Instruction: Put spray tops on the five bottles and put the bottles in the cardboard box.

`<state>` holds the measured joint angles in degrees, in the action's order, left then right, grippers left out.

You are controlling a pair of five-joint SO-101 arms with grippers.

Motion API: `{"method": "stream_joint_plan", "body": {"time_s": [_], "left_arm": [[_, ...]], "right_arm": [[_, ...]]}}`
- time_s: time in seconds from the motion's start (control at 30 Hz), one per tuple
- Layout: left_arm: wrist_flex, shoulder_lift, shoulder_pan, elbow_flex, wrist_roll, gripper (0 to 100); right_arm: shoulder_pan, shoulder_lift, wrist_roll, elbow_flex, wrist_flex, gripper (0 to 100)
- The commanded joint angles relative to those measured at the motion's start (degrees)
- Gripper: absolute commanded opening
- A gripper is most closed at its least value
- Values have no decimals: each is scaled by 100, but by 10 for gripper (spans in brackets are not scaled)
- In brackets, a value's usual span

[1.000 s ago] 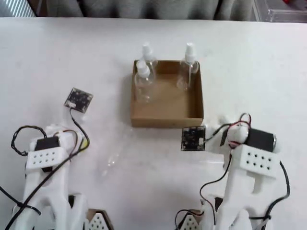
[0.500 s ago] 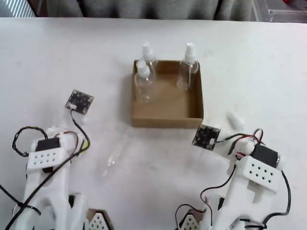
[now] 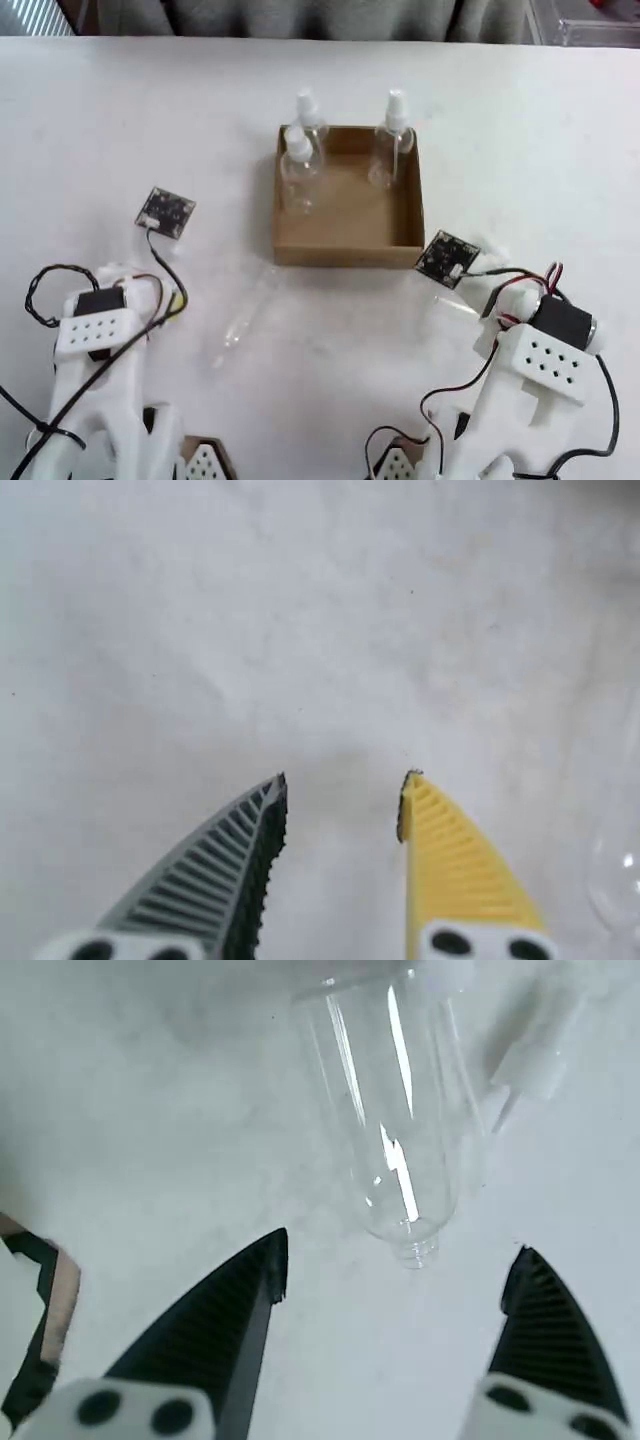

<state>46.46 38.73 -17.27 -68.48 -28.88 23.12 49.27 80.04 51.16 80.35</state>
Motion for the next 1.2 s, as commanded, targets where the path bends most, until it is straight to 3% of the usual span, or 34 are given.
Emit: {"method": "stream_joint_plan", "body": {"time_s": [0.0,0.13,0.3,0.43,0.73,0.9,1.0,1.17], "left_arm": [[-141,31,84,53,0,185],[-132,31,75,70,9,185],[791,31,48,615,18,185],[1301,31,-505,1046,185,185],[1327,-22,-3231,1864,123,187],[1266,-22,-3899,2066,-475,187],[747,-31,-4224,1943,-475,187],[211,-31,-4382,1626,-475,187]], "right_arm": [[127,66,-325,-316,286,223],[365,66,-563,-325,330,18],[268,101,-589,-316,365,33],[-743,92,-607,-308,374,20],[-4110,57,-1301,-308,-92,40],[-5429,48,-1240,-299,-523,221],[-6229,48,-712,-158,-567,312],[-7204,-163,-492,-290,-646,327]]}}
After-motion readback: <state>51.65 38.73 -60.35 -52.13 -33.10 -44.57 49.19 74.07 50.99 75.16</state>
